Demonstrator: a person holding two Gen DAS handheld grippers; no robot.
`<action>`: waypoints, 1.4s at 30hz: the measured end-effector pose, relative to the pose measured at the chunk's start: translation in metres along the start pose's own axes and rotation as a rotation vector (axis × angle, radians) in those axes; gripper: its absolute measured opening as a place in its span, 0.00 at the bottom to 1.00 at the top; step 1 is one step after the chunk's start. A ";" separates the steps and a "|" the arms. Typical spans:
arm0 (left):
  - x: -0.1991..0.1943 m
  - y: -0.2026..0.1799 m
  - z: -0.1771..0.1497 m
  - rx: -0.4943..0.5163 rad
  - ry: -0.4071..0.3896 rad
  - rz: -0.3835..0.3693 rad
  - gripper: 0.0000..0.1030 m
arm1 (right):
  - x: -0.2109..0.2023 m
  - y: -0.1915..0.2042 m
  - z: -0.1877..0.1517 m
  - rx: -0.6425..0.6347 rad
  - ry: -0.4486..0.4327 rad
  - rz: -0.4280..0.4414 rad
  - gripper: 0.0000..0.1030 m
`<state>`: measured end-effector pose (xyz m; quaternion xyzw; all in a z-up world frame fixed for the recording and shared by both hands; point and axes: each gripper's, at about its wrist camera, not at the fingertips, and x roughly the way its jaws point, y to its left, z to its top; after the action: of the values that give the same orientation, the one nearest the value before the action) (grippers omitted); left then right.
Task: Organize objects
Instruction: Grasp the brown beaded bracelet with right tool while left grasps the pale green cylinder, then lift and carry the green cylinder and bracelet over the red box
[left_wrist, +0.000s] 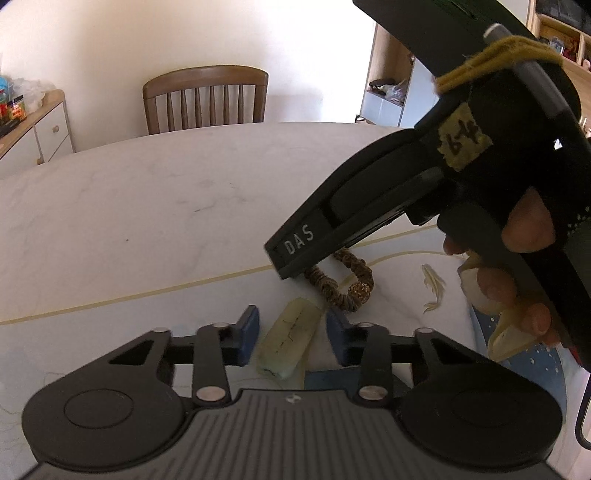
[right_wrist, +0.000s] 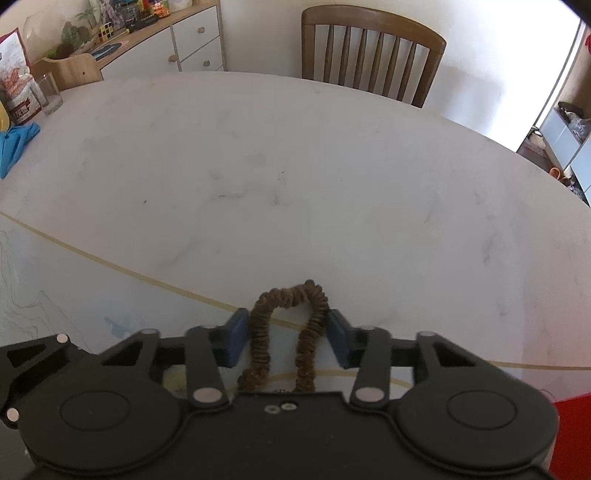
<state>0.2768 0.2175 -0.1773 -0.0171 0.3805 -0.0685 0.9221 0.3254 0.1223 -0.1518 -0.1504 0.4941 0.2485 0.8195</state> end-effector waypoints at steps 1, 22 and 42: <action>0.000 0.000 0.000 -0.001 0.001 0.002 0.31 | -0.001 0.000 0.000 0.003 0.003 -0.003 0.28; -0.040 -0.011 0.012 -0.041 0.047 0.009 0.20 | -0.075 -0.022 -0.053 0.052 -0.062 0.060 0.14; -0.117 -0.102 0.033 -0.008 0.051 -0.012 0.20 | -0.194 -0.082 -0.132 0.122 -0.170 0.142 0.14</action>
<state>0.2065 0.1327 -0.0631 -0.0216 0.4039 -0.0729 0.9116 0.1987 -0.0611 -0.0413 -0.0430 0.4464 0.2873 0.8464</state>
